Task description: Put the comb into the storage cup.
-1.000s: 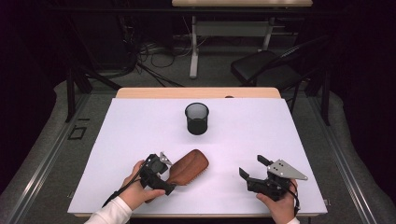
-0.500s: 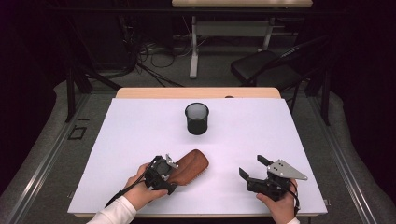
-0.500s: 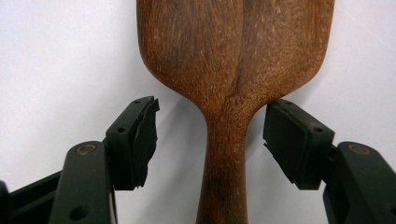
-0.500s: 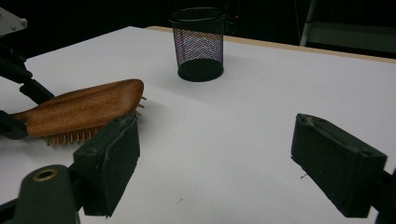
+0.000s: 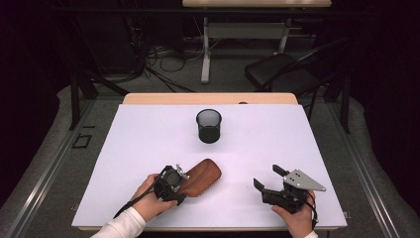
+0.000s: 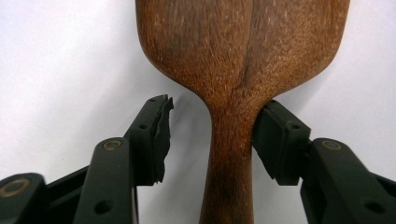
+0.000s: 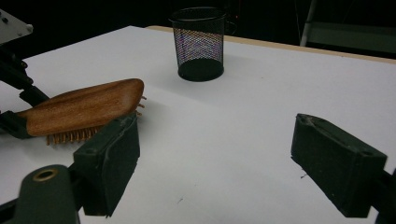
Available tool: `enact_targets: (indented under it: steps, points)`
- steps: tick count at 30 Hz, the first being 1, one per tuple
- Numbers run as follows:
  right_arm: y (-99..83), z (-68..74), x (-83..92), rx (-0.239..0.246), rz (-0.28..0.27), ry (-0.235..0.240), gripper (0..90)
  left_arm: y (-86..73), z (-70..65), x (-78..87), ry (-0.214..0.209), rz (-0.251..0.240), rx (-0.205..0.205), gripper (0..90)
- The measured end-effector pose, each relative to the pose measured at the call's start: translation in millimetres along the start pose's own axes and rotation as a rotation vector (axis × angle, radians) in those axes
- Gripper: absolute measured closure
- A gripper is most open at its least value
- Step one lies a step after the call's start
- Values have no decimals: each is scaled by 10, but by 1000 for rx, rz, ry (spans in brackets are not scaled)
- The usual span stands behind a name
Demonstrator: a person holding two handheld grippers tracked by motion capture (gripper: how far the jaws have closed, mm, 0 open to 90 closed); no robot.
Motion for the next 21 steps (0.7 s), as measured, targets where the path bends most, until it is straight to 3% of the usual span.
enact_targets:
  steps: [13, 21]
  points:
    - [0, 0, -1, -2, 0, 2, 151, 44, -32, -1, -10, 18, -24, 582]
    - [0, -1, -2, -1, 0, 1, 151, 44, -47, -1, -30, 20, -19, 658]
Point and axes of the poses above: each handheld gripper's, and its own axes: x roughly backward along the jaws, y roughly out of its top, z roughly to its left, the point moved 6 cm from there along -x, roughly forward along the jaws, and after that the axes turned 5 degrees about z, right-handed, at the moved point
